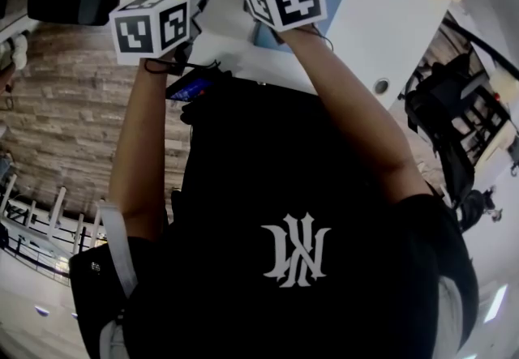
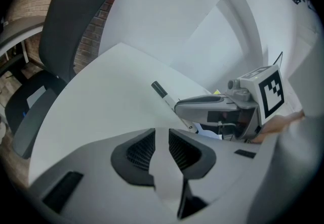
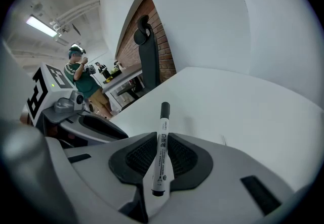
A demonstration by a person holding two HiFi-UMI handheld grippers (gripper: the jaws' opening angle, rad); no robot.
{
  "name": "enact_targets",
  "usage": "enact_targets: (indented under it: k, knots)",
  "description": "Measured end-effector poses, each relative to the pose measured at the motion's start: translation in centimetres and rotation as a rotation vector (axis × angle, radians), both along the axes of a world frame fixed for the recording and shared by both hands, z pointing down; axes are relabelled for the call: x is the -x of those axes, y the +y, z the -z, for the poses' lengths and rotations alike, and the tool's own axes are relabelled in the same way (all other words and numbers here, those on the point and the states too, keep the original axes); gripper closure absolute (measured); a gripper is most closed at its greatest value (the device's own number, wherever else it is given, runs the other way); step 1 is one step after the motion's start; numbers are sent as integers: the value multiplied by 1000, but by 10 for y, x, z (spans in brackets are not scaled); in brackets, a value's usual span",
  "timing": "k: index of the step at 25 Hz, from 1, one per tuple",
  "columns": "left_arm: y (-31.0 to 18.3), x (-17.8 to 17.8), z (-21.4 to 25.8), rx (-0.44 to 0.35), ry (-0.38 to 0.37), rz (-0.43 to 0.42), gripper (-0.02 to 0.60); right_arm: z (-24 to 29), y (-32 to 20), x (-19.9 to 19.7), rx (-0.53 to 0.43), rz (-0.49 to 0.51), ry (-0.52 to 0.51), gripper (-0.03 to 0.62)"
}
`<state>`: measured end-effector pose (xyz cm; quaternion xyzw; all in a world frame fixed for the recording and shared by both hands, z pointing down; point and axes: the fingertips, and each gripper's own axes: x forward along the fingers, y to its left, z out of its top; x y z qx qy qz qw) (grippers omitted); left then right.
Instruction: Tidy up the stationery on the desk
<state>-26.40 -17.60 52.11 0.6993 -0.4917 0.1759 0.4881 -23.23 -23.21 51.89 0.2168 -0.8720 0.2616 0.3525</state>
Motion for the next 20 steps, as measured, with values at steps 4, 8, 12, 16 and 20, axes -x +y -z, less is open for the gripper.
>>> enact_targets:
  k: [4,8,12,16,20]
  knots:
    - [-6,-24,7,-11,-4,-36,497,18,-10,-28,-27,-54,-30,505]
    - [-13,-42,11,-16,-2,-85,497,30,-21,-55,-41,-129,-47,505]
    - [-25,-56,14,-23,2,-134,497,39,-33,-80,-55,-202,-49,505]
    - [-30,-90,18,-27,-11,-198,497,45,-38,-128,-65,-273,-59,505]
    - [-28,-116,16,-15,-24,-227,497,50,-39,-180,-68,-345,-50,505]
